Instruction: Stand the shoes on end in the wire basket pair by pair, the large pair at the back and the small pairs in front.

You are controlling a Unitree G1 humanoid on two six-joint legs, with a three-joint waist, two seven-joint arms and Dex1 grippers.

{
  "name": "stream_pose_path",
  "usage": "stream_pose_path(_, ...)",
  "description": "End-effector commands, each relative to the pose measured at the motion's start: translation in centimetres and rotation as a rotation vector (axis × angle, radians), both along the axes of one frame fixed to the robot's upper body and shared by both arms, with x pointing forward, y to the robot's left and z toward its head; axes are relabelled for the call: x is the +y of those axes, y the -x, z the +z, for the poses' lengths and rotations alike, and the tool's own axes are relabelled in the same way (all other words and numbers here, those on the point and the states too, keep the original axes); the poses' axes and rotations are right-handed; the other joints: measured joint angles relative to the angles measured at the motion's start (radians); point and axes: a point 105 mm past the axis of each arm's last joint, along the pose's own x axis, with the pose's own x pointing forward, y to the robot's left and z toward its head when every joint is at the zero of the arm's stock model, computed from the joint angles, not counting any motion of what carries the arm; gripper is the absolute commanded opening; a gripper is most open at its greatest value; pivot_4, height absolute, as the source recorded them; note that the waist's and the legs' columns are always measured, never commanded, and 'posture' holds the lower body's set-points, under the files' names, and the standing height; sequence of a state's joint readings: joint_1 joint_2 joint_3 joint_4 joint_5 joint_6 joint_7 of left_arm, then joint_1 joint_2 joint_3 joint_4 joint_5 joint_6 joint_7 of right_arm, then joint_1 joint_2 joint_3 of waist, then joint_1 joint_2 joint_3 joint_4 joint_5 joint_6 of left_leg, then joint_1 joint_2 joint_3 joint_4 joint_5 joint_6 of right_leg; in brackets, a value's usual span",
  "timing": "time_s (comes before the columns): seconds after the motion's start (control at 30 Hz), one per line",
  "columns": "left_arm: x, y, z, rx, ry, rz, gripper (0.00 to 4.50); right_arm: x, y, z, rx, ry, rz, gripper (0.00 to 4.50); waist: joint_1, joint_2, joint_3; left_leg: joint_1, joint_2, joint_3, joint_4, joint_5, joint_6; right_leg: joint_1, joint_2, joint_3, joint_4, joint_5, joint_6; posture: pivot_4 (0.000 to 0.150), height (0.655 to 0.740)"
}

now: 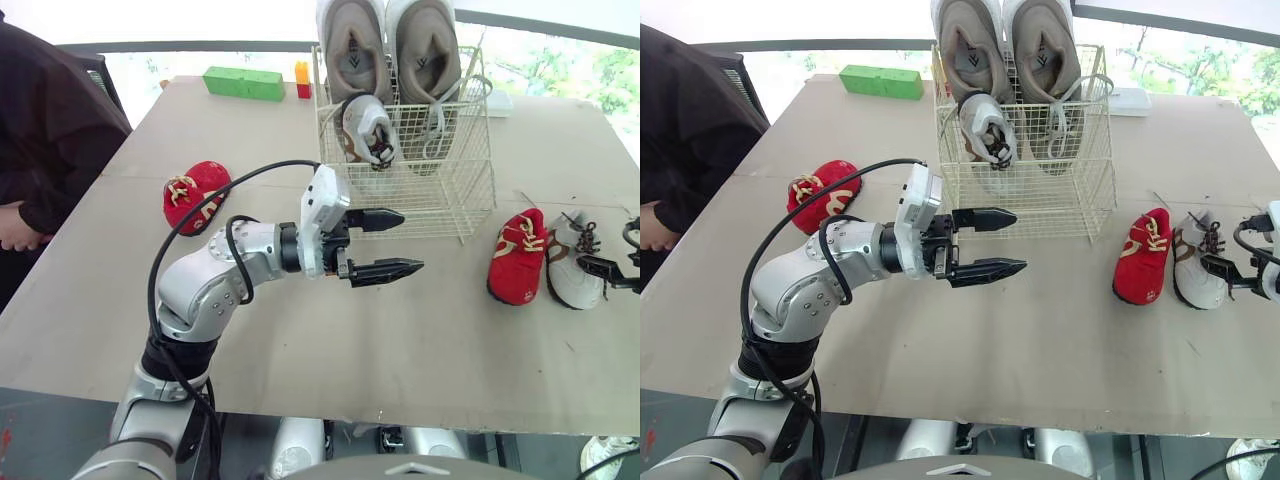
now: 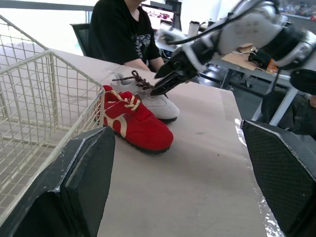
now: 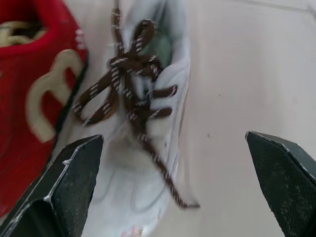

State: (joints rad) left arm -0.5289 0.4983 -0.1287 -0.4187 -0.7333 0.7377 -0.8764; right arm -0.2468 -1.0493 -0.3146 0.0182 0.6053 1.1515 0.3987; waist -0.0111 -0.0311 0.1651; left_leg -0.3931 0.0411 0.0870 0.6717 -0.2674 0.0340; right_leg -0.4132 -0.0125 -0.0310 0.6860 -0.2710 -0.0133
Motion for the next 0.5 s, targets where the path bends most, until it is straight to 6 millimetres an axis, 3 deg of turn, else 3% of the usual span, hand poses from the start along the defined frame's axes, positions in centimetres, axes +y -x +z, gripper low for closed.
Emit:
stream_pose_path(0.03,-0.2,0.5,0.6,-0.048,0.014,-0.023,4.5,-2.6,0.3,-2.3,0.143,0.071,-0.024,3.99,0.004,0.0,0.0,-0.001,0.0,0.0,-0.001,0.0,0.0,0.0,0.0,0.0,-0.002,0.0,0.0,0.15,0.74)
stream_pose_path(0.17,0.2,0.5,0.4,-0.054,0.011,-0.01,4.5,-4.0,-0.2,-2.2,0.141,0.033,-0.046,2.35,0.014,-0.001,-0.001,-0.003,0.0,-0.002,0.0,-0.001,0.002,0.001,-0.001,-0.002,-0.008,0.001,0.001,0.15,0.74)
stream_pose_path(0.3,0.8,0.2,-0.1,-0.064,0.003,0.013,4.5,-3.3,-0.7,0.7,0.0,-0.031,-0.019,0.43,0.029,0.0,-0.001,-0.005,-0.002,0.0,0.007,-0.005,0.009,0.003,-0.004,-0.002,-0.008,0.003,0.004,0.15,0.74)
stream_pose_path(0.33,0.8,0.3,0.0,-0.064,0.015,0.015,4.5,-3.0,-0.5,1.8,-0.046,-0.039,-0.003,0.13,0.033,0.0,-0.001,-0.005,-0.002,0.0,0.008,-0.006,0.01,0.003,-0.005,-0.002,-0.008,0.003,0.005,0.15,0.74)
stream_pose_path(0.43,1.0,0.6,-0.1,-0.057,0.041,0.022,4.5,-0.4,0.2,7.9,-0.378,-0.086,0.072,0.05,0.033,0.002,-0.001,-0.007,-0.002,0.0,0.011,-0.007,0.012,0.003,-0.006,-0.002,-0.007,0.003,0.008,0.15,0.74)
stream_pose_path(0.5,1.2,0.9,-0.4,-0.049,0.038,0.027,4.5,1.9,0.9,13.3,-0.714,-0.121,0.093,0.05,0.018,0.004,-0.001,-0.007,-0.002,-0.001,0.01,-0.007,0.011,0.003,-0.005,-0.002,-0.007,0.003,0.008,0.15,0.74)
